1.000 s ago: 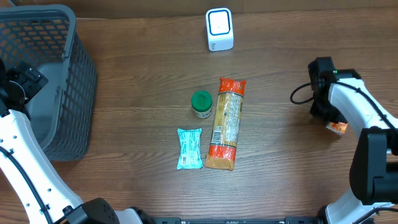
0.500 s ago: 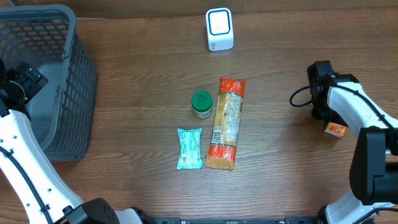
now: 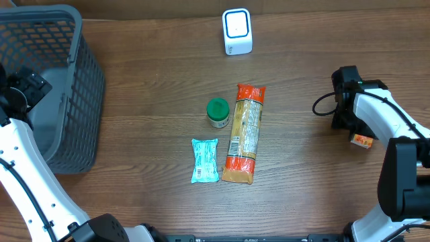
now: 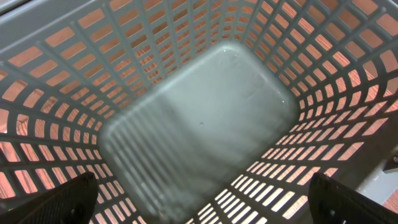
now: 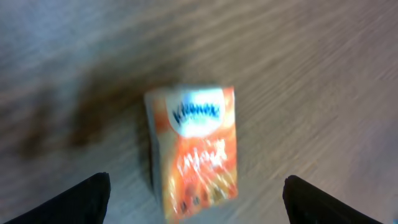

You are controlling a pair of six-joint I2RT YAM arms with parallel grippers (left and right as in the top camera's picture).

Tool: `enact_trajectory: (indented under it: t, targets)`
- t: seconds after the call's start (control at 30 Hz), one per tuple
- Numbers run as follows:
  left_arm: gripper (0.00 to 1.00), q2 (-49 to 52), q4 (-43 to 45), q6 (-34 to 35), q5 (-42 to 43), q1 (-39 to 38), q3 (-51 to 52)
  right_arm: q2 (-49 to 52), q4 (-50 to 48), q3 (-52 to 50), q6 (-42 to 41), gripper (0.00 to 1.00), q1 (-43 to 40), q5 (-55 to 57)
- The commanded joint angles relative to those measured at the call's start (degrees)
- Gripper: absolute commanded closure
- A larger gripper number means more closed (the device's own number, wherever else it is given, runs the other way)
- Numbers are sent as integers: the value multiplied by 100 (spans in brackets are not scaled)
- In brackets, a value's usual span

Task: Scan the item barcode
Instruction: 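Open the right gripper and lift away from the Kleenex pack, then move the right gripper over the green-lidded jar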

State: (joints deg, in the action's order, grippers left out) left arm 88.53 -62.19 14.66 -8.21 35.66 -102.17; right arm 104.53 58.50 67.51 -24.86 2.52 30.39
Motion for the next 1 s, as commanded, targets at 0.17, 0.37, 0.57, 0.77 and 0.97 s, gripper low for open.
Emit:
enact_trajectory:
  t: [0.17, 0.37, 0.57, 0.77, 0.97]
  targets:
    - [0, 28, -15, 76, -33, -7, -140, -114, 1314, 1711, -35, 13, 20, -1283]
    - [0, 28, -15, 76, -31, -7, -140, -111, 1375, 2175, 1043, 7, 37, -3738]
    - [0, 28, -15, 76, -31, -7, -140, -101, 1335, 2166, 1185, 0, 42, -4717]
    - [0, 28, -15, 76, -31, -7, -140, -98, 1303, 2068, 1141, 19, 227, -4979]
    - [0, 28, -15, 76, -31, -7, -140, -96, 817, 1735, 1119, 31, 811, -4977]
